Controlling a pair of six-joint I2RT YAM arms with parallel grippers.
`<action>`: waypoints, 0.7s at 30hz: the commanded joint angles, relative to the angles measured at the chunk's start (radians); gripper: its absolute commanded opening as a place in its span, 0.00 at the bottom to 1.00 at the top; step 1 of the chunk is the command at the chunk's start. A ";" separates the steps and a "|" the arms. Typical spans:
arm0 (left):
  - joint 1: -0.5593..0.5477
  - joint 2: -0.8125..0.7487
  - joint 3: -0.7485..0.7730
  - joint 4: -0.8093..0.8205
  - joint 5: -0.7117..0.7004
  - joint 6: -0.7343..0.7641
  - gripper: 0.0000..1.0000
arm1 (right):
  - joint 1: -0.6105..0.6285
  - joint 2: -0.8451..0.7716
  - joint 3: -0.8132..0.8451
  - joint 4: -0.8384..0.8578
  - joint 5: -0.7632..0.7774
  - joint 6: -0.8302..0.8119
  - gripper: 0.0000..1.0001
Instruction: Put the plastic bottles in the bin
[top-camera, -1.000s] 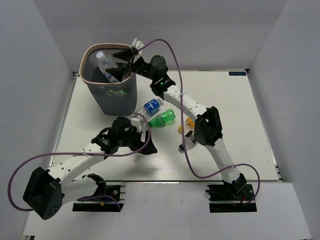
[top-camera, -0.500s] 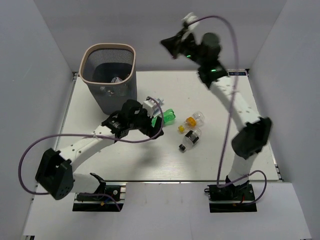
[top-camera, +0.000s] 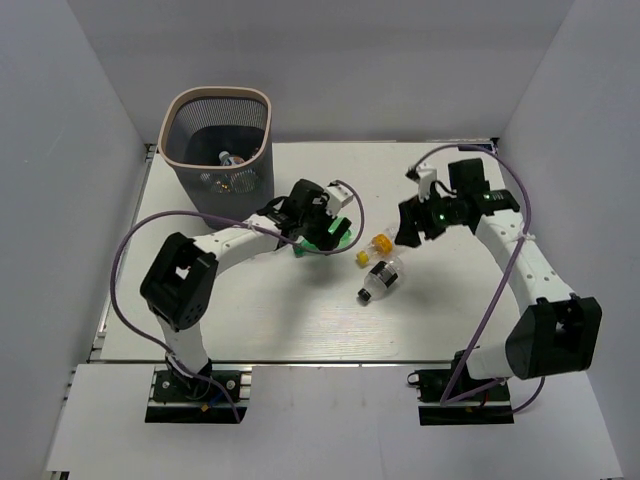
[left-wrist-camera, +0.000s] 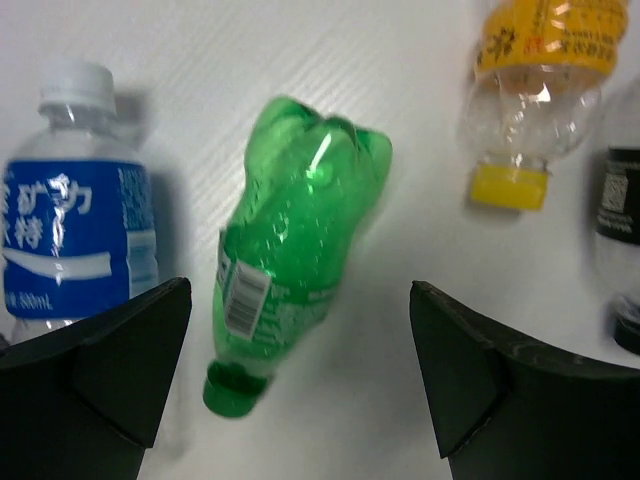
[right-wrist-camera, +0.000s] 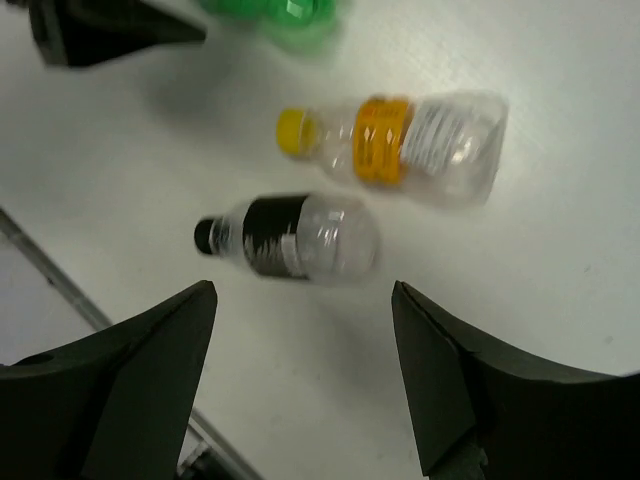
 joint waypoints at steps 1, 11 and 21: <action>-0.028 0.030 0.104 -0.012 -0.083 0.063 1.00 | -0.030 -0.118 -0.046 -0.088 -0.082 -0.059 0.76; -0.065 0.179 0.179 -0.076 -0.140 0.092 0.97 | -0.085 -0.131 -0.080 -0.064 -0.135 -0.032 0.76; -0.106 0.204 0.207 -0.118 -0.133 0.049 0.44 | -0.118 -0.106 -0.094 -0.015 -0.177 -0.014 0.73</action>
